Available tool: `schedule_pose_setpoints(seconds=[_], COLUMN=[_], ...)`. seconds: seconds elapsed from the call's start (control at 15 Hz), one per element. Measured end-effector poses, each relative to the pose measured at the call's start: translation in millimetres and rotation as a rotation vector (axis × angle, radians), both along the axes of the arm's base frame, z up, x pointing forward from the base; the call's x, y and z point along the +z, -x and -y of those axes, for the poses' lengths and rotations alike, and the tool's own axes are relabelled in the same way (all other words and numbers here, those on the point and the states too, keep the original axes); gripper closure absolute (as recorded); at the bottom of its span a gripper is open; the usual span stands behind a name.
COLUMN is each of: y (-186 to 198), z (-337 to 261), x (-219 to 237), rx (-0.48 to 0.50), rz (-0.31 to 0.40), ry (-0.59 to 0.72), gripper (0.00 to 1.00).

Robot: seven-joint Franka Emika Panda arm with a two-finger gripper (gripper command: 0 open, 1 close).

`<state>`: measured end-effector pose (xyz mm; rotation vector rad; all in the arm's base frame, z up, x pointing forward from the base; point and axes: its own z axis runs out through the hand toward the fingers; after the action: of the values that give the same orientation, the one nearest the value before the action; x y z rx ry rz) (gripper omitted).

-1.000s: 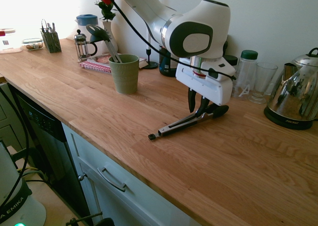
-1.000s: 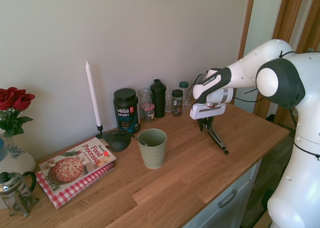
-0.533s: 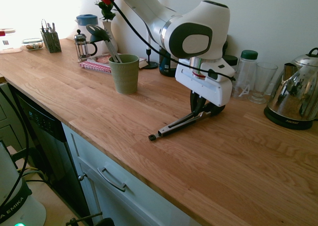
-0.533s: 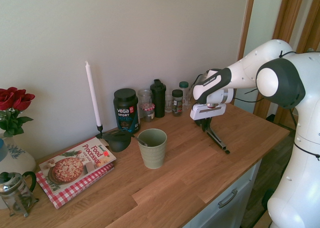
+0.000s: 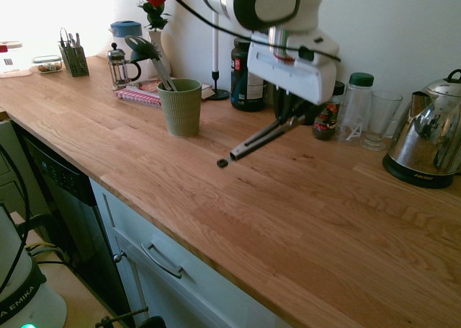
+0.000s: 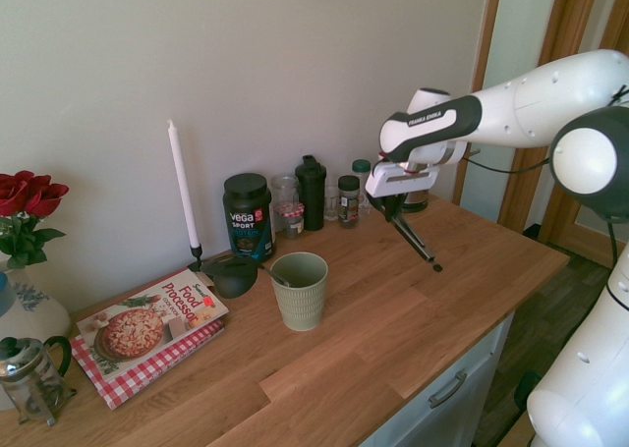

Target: Put the tongs back in the holder

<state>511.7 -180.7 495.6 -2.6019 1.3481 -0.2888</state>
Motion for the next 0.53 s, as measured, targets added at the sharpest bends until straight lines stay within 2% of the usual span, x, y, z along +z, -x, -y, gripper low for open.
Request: schedule_pose_setpoints(seconds=[0.2,0.33,0.53], y=[3,5,10], z=[-54,-108,-192], x=[70,113,150], rx=[0.071,0.071,0.087], rz=[0.098,0.177,0.277], ry=[0.009,0.018,0.085], gripper=[1.0,1.0,1.0])
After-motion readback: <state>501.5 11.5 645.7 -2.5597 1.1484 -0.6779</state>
